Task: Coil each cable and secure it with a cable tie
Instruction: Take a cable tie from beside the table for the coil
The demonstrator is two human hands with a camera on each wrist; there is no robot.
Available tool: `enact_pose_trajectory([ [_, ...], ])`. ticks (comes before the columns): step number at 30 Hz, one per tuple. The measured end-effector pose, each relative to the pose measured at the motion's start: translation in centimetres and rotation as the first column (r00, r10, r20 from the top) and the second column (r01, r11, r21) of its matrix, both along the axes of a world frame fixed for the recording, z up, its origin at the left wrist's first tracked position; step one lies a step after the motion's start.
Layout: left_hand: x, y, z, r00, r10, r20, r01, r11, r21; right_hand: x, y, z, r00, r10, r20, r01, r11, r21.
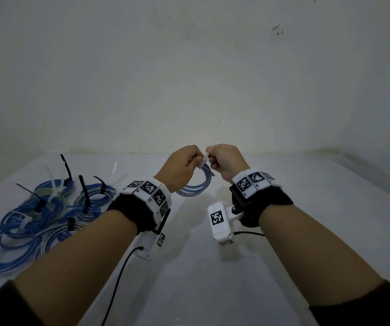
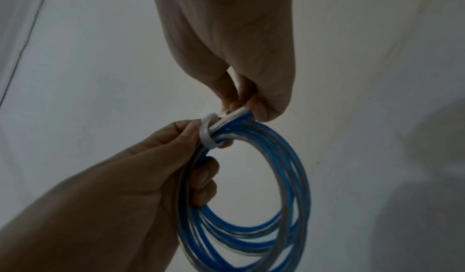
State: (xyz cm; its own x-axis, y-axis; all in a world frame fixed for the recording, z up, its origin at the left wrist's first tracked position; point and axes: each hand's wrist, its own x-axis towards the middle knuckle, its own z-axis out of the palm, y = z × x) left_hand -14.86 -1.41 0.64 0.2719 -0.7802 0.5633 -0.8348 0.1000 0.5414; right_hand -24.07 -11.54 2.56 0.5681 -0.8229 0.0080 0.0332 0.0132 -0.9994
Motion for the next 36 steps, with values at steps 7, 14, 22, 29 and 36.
enact_pose_trajectory([
  [7, -0.5, 0.4, 0.7, 0.995, 0.002, 0.098, -0.003, 1.0, 0.016, 1.3, -0.3, 1.0, 0.993, -0.104, -0.063, 0.109, 0.991, 0.081],
  [14, -0.2, 1.6, 1.1, 0.996, 0.037, 0.077, -0.04, 0.999, 0.034, 1.7, 0.6, 1.2, 0.998, -0.052, -0.03, 0.053, 0.998, 0.037],
  [22, 0.4, 5.2, 2.7, 0.946, 0.306, -0.104, -0.315, 0.945, -0.083, 0.8, 5.6, 2.1, 0.999, 0.041, 0.001, -0.039, 0.951, -0.308],
  [29, -0.1, 9.4, 3.3, 0.821, 0.303, -0.484, -0.409, 0.904, -0.128, 1.0, 11.5, 2.6, 0.974, 0.222, 0.032, -0.199, 0.922, -0.332],
  [36, 0.0, 15.6, 4.0, 0.828, 0.175, -0.533, -0.263, 0.96, -0.093, 2.0, 15.0, 2.2, 0.949, 0.313, 0.042, -0.286, 0.908, -0.308],
])
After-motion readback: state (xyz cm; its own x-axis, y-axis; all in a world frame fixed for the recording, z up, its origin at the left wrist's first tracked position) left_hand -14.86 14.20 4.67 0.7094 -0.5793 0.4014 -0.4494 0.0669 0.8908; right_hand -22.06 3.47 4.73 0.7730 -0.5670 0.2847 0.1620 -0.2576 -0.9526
